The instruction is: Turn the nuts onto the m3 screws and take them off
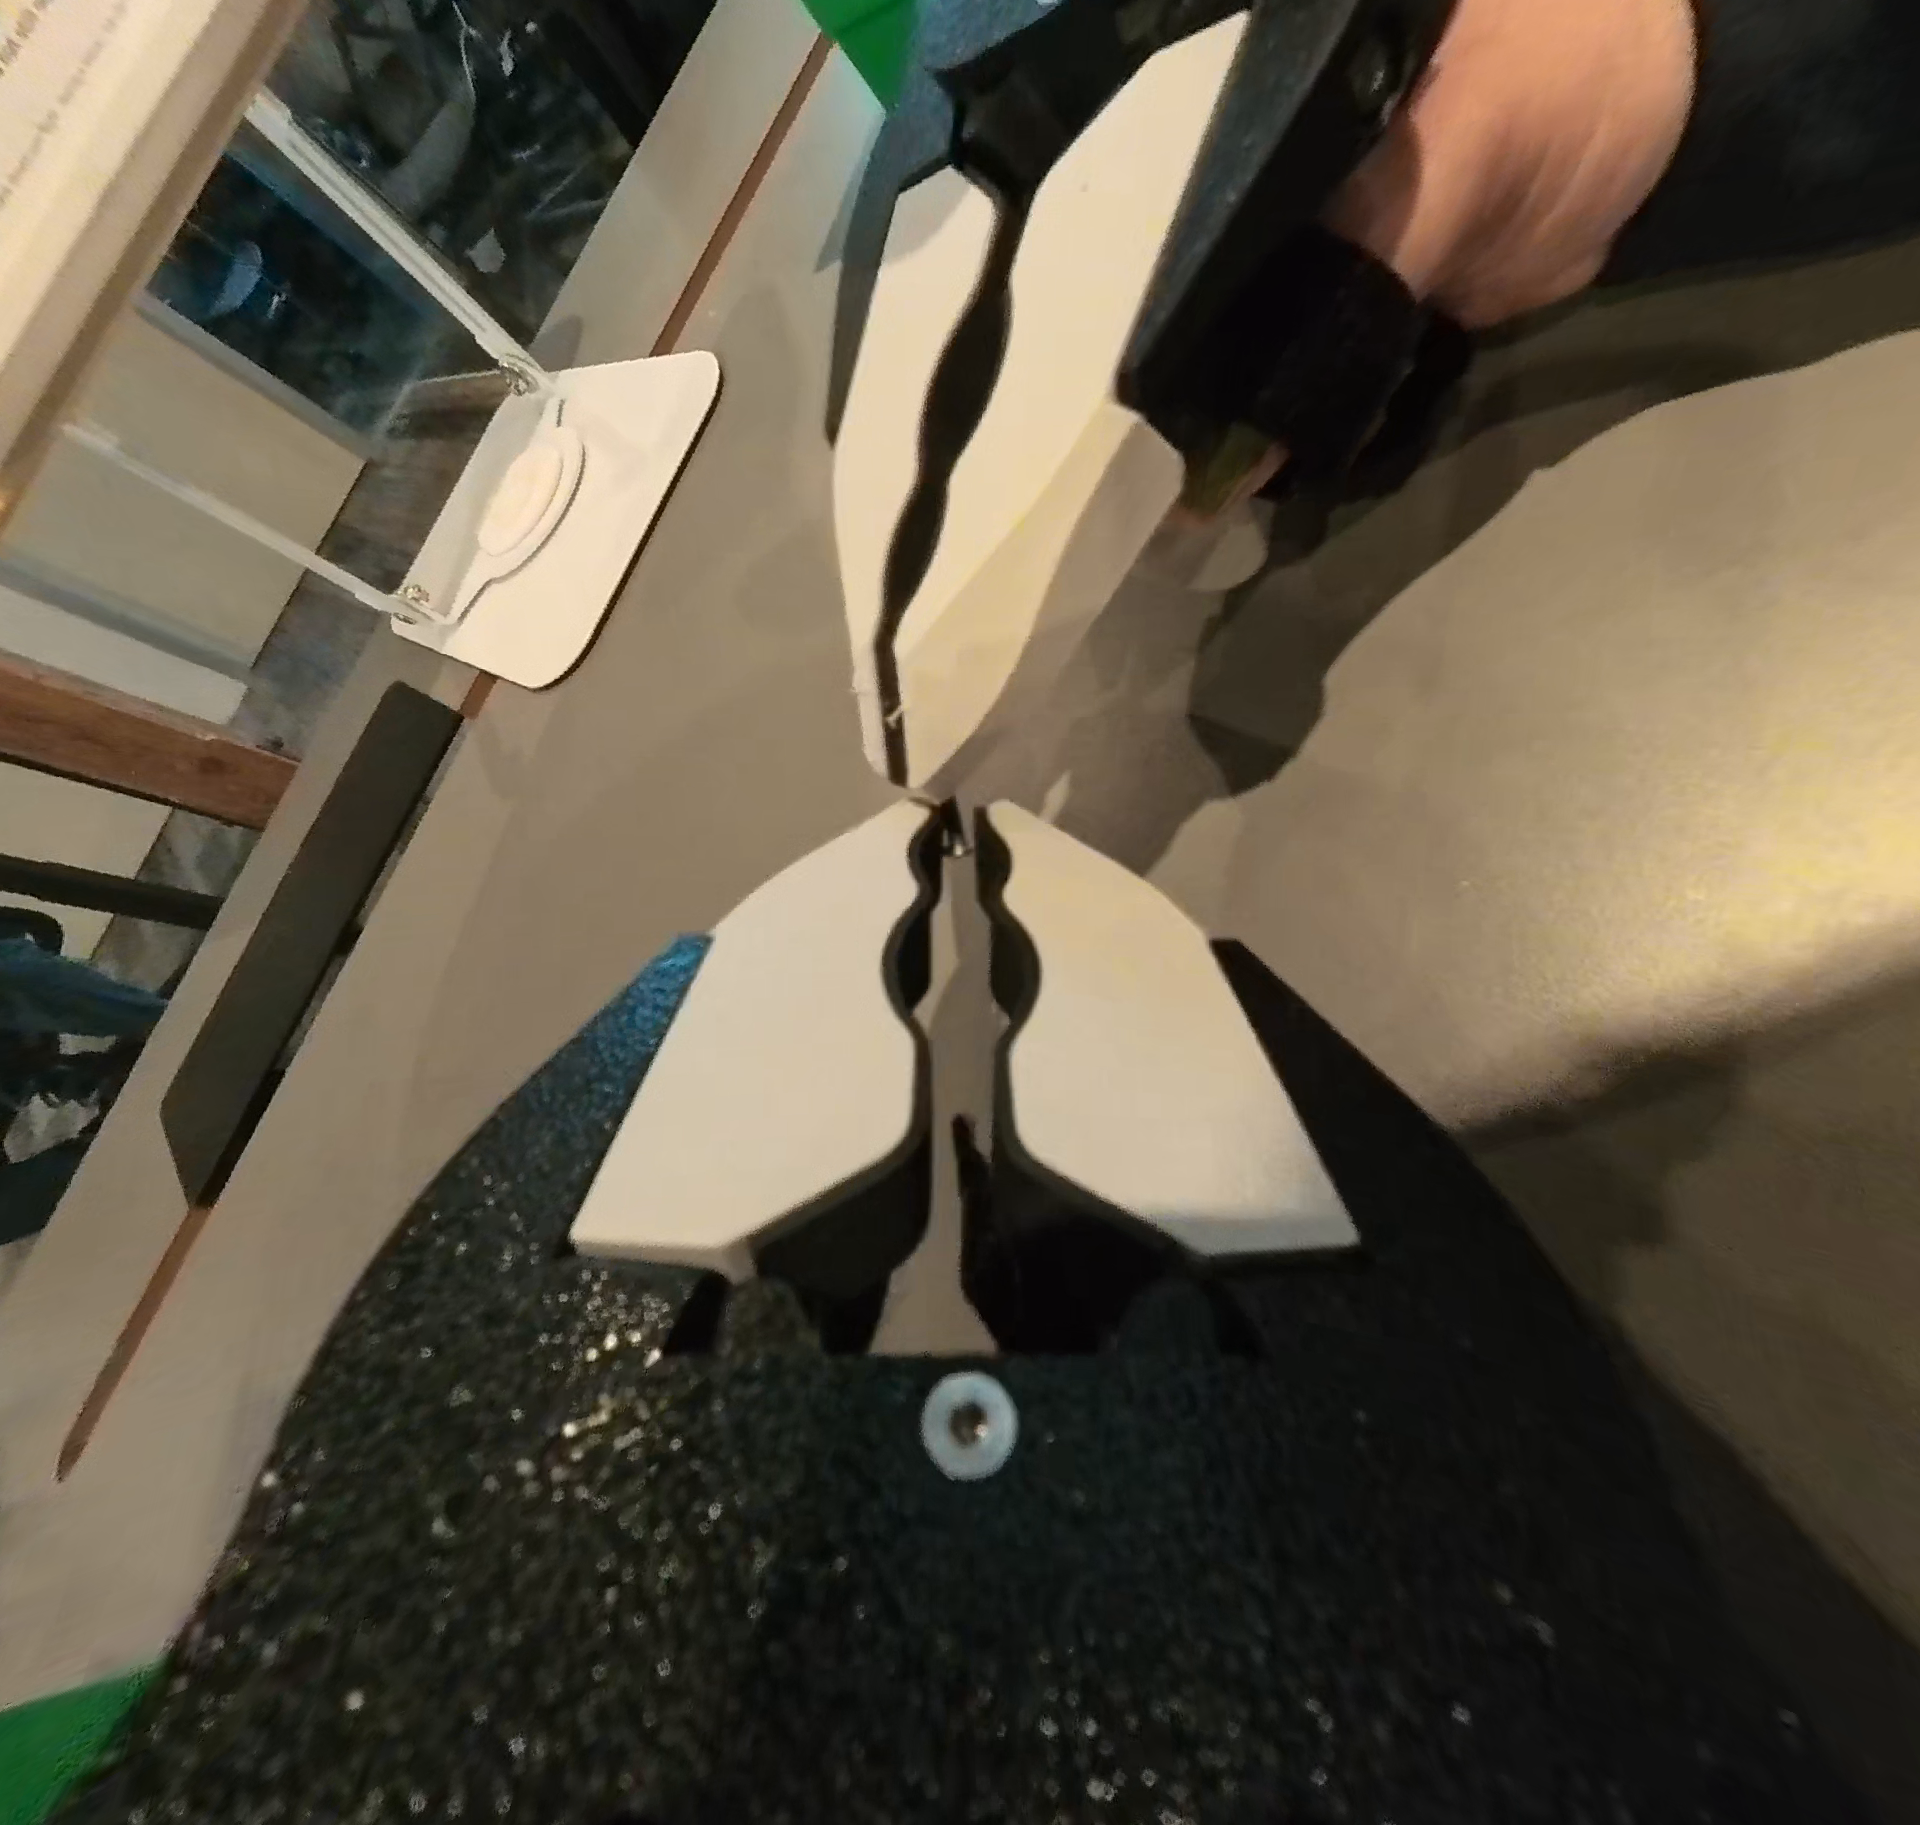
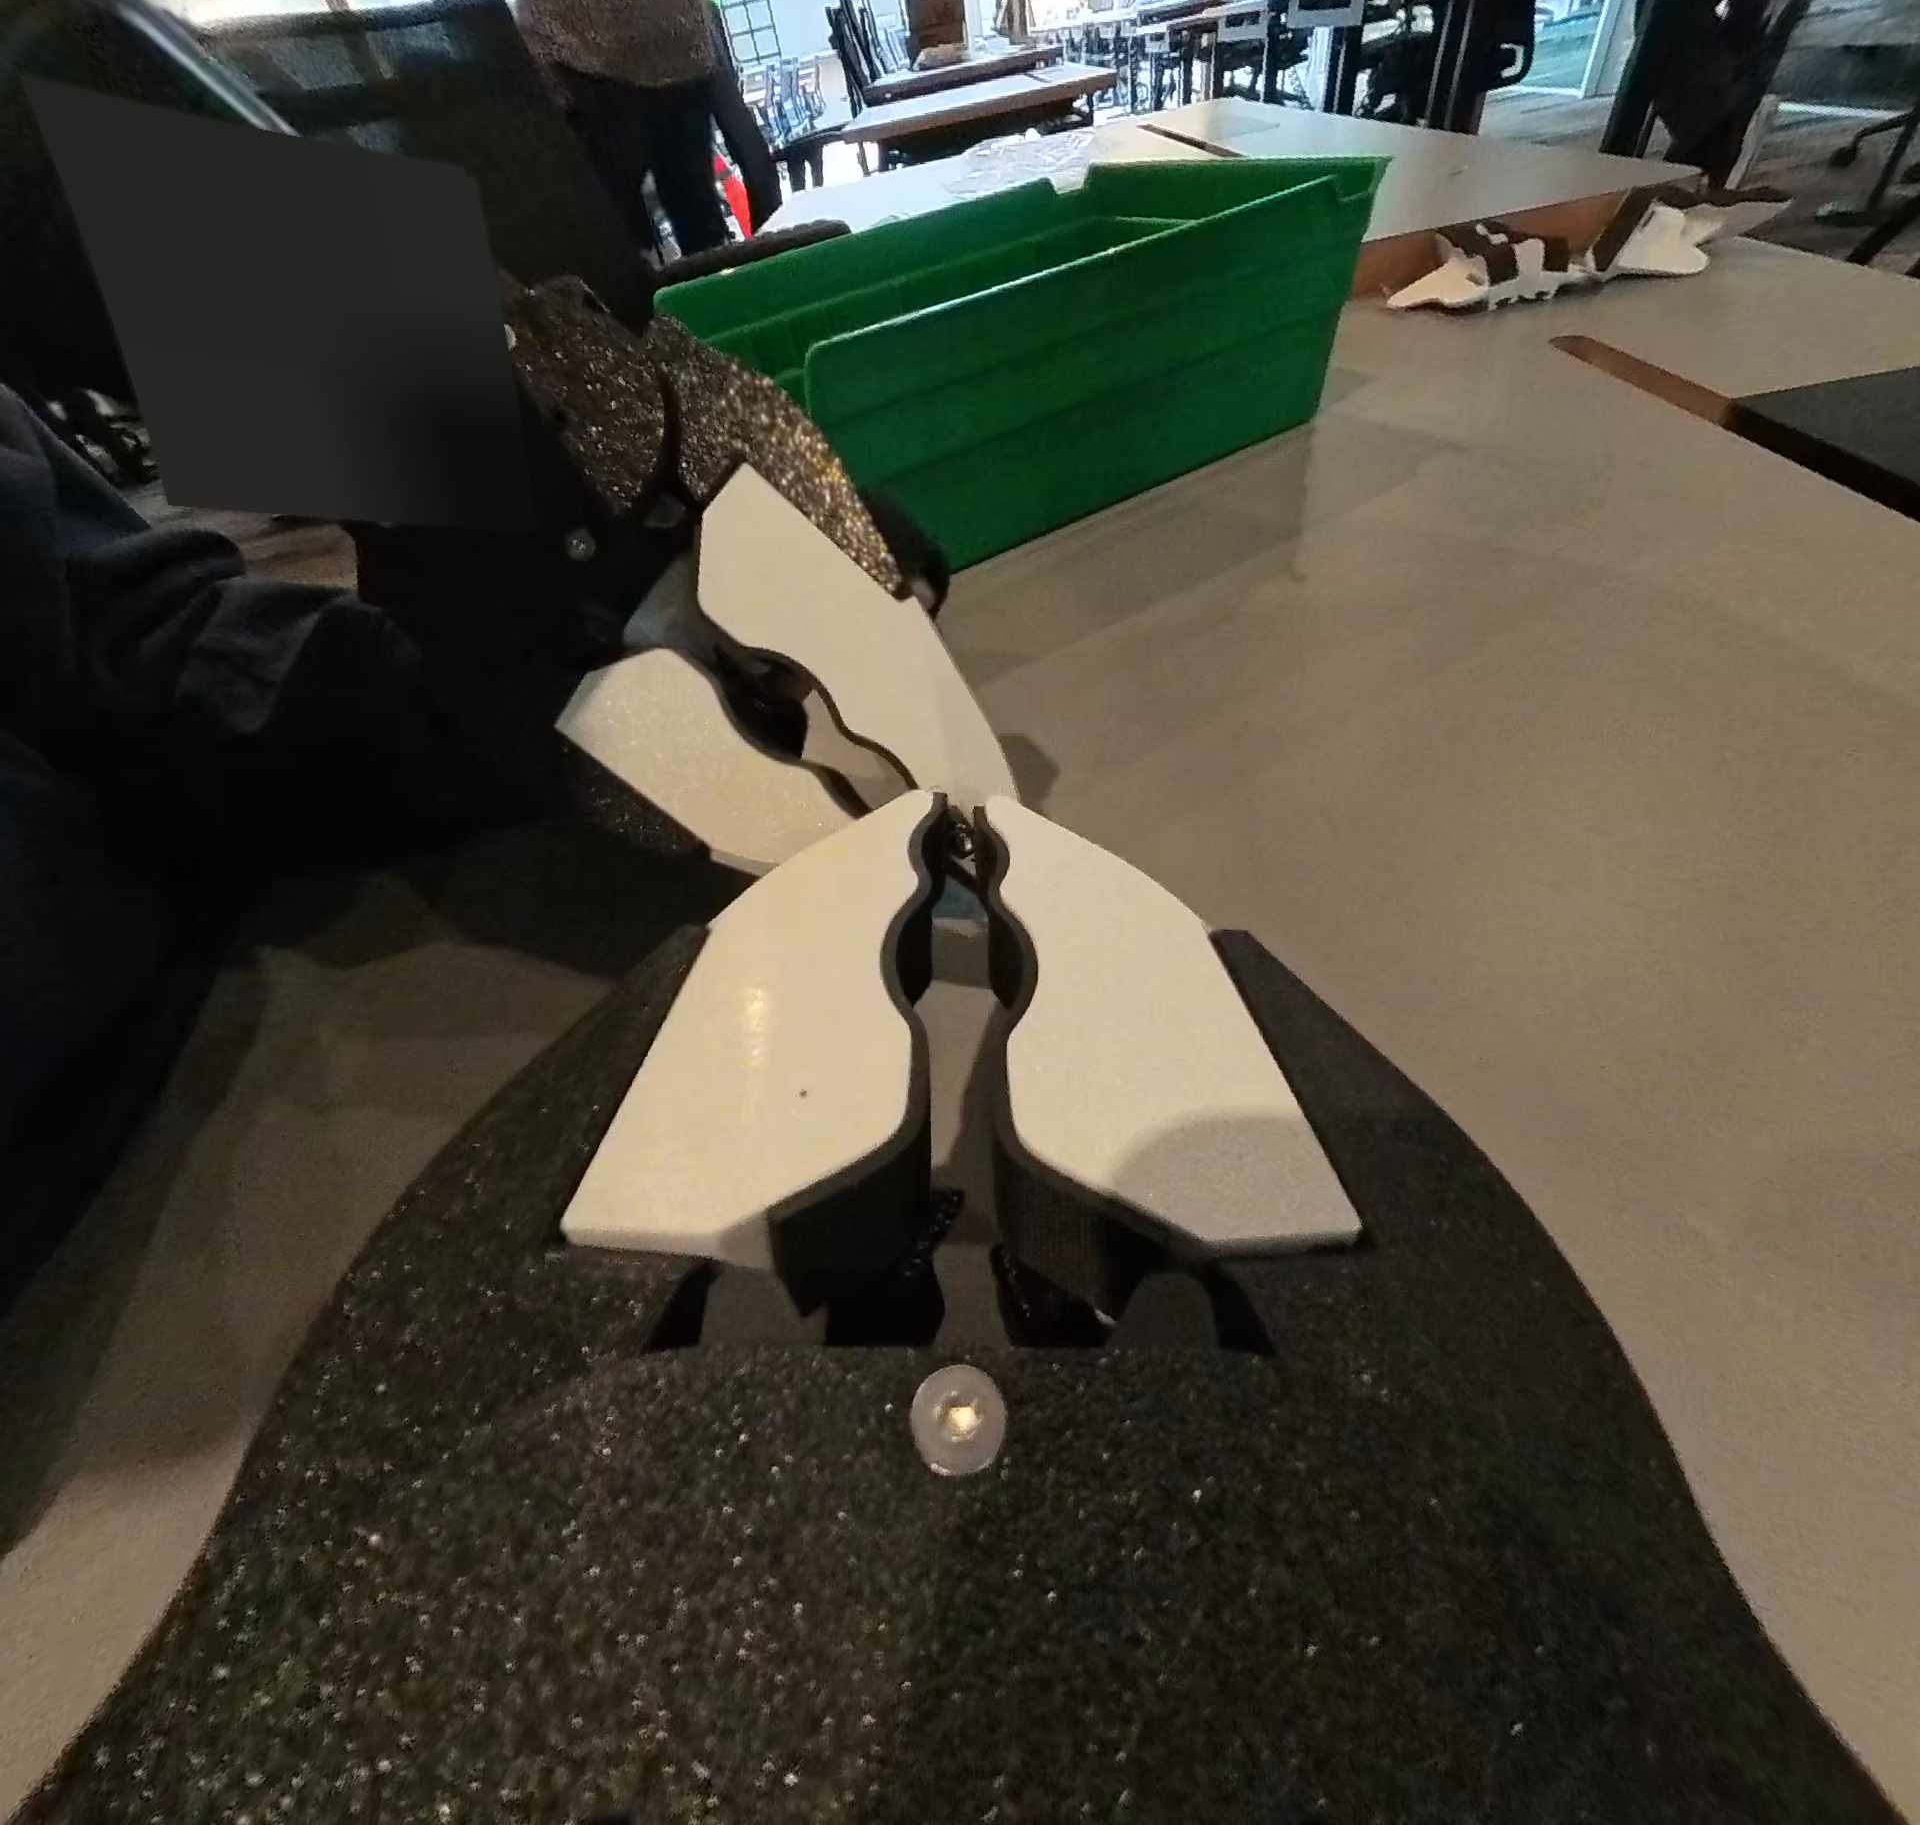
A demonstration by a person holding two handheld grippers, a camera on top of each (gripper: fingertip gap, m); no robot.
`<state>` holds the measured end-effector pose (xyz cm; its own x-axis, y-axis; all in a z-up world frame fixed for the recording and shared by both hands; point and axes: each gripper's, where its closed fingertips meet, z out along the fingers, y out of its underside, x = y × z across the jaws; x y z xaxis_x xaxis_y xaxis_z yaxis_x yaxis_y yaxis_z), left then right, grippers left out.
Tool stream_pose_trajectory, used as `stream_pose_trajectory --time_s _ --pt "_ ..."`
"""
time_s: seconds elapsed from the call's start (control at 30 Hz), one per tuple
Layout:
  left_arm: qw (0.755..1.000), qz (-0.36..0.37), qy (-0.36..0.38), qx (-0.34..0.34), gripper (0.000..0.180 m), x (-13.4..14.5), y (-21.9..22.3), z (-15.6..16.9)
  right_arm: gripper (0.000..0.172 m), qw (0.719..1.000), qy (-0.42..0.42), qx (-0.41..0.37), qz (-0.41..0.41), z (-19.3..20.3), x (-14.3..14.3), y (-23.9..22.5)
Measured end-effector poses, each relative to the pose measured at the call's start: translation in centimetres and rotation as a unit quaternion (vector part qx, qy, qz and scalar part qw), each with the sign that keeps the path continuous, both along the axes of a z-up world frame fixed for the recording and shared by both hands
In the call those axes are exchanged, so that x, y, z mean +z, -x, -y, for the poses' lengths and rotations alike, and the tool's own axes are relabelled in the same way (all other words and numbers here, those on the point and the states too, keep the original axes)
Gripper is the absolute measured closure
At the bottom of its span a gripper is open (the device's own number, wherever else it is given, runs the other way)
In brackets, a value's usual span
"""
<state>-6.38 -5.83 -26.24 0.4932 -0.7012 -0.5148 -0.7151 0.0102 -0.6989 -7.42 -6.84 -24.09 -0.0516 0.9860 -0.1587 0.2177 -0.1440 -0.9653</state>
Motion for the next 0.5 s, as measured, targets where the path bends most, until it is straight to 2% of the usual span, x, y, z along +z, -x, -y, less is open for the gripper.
stream_pose_trajectory --time_s 0.2,0.27,0.33,0.5 --pt "1.0 -0.006 -0.003 0.004 0.177 0.5 0.2 0.0 0.167 1.0 0.001 0.01 -0.013 0.2 0.4 -0.2" --pt "0.999 -0.042 -0.013 0.009 0.177 0.1 1.1 -0.1 0.147 1.0 -0.004 0.008 -0.025 0.2 0.7 -0.3" --pt "0.996 -0.084 -0.019 0.001 0.177 -0.7 1.9 -0.1 0.14 0.999 -0.007 0.015 -0.036 0.4 1.0 -0.5" --pt "0.993 -0.117 0.014 -0.029 0.177 -2.5 2.1 0.4 0.14 0.997 -0.053 0.034 0.042 1.3 -1.1 -0.3"
